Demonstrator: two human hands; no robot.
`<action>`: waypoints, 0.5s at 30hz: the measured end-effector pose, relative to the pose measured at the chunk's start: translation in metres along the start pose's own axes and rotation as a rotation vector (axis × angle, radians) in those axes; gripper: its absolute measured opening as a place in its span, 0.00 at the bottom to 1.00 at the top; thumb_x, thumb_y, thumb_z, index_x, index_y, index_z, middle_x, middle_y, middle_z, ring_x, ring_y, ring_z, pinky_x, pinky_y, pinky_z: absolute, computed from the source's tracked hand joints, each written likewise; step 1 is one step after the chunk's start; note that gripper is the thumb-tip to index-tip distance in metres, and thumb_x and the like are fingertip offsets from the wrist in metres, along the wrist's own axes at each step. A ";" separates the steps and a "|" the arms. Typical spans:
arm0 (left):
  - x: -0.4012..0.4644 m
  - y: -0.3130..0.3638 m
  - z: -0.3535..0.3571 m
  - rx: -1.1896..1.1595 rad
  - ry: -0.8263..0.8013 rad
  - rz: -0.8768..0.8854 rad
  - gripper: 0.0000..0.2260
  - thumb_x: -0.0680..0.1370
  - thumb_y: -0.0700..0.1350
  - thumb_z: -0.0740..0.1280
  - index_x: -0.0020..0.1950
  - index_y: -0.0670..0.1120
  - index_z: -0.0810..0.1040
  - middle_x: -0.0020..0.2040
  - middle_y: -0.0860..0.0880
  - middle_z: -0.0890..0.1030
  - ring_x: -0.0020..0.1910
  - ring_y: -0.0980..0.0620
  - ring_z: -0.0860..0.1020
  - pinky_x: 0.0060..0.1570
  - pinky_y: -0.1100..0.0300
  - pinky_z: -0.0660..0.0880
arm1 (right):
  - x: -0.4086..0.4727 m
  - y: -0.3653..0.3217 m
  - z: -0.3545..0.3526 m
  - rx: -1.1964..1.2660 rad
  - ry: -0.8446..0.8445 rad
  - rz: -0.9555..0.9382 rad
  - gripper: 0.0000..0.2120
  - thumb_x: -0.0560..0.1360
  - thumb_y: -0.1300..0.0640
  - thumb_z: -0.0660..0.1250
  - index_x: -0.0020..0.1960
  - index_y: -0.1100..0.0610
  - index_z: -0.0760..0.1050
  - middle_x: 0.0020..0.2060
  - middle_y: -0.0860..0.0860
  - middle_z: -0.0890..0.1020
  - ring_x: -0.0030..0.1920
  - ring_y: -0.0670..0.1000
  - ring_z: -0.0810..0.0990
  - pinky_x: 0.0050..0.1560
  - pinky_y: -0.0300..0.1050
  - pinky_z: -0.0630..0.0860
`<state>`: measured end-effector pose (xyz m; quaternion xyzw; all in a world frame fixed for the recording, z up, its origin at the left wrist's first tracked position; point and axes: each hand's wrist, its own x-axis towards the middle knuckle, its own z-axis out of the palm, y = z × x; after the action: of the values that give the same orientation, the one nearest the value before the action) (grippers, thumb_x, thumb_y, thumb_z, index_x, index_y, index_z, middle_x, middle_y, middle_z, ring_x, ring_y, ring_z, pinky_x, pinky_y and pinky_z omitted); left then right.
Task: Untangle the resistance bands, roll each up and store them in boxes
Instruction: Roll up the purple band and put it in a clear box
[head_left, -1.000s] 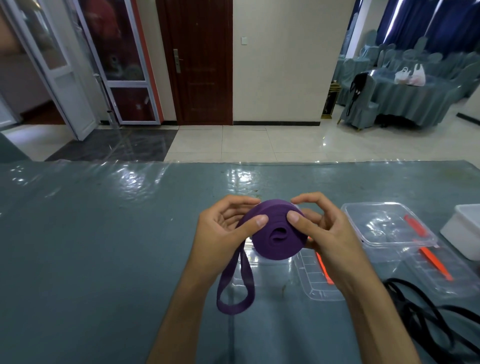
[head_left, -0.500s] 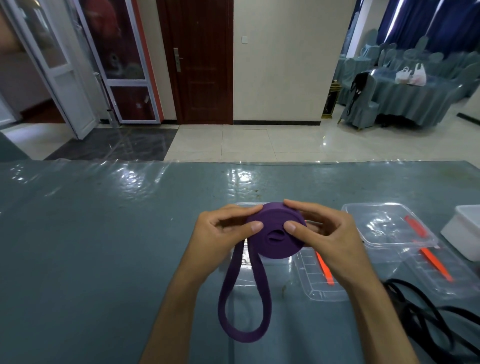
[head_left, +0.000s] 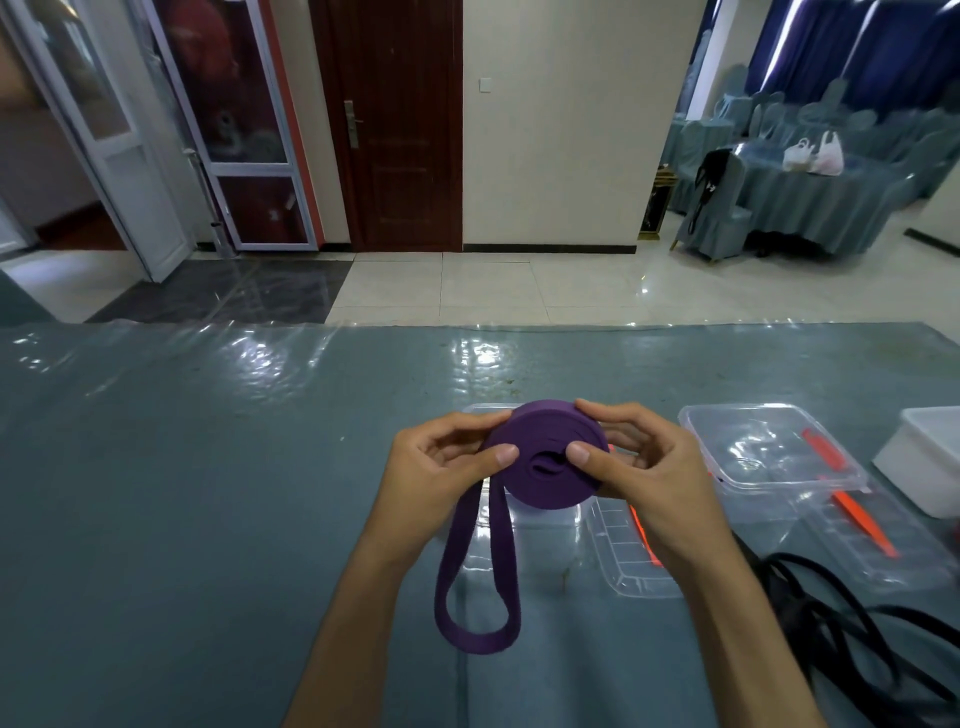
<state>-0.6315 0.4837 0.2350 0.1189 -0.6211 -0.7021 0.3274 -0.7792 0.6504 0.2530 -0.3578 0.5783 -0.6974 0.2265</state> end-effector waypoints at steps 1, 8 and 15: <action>-0.001 0.001 0.000 0.022 0.000 0.012 0.15 0.71 0.41 0.80 0.58 0.46 0.88 0.55 0.45 0.88 0.55 0.47 0.87 0.54 0.62 0.82 | -0.001 0.001 0.000 -0.008 -0.025 0.025 0.26 0.64 0.43 0.86 0.59 0.48 0.84 0.55 0.54 0.88 0.51 0.58 0.89 0.44 0.50 0.86; -0.013 -0.017 -0.006 0.088 -0.014 0.011 0.23 0.73 0.52 0.81 0.67 0.57 0.82 0.60 0.50 0.86 0.61 0.49 0.85 0.59 0.61 0.81 | -0.012 -0.003 0.003 -0.010 0.052 -0.048 0.24 0.65 0.46 0.86 0.58 0.48 0.82 0.51 0.55 0.89 0.49 0.59 0.90 0.43 0.51 0.87; -0.061 -0.109 -0.054 0.239 0.122 -0.283 0.30 0.70 0.74 0.72 0.70 0.67 0.76 0.72 0.62 0.77 0.74 0.61 0.72 0.72 0.57 0.69 | -0.025 -0.008 -0.003 0.008 0.133 -0.086 0.23 0.66 0.47 0.85 0.57 0.48 0.83 0.49 0.56 0.89 0.47 0.59 0.90 0.42 0.50 0.87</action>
<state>-0.5885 0.4795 0.1056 0.2855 -0.6560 -0.6539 0.2461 -0.7650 0.6722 0.2548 -0.3343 0.5735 -0.7308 0.1591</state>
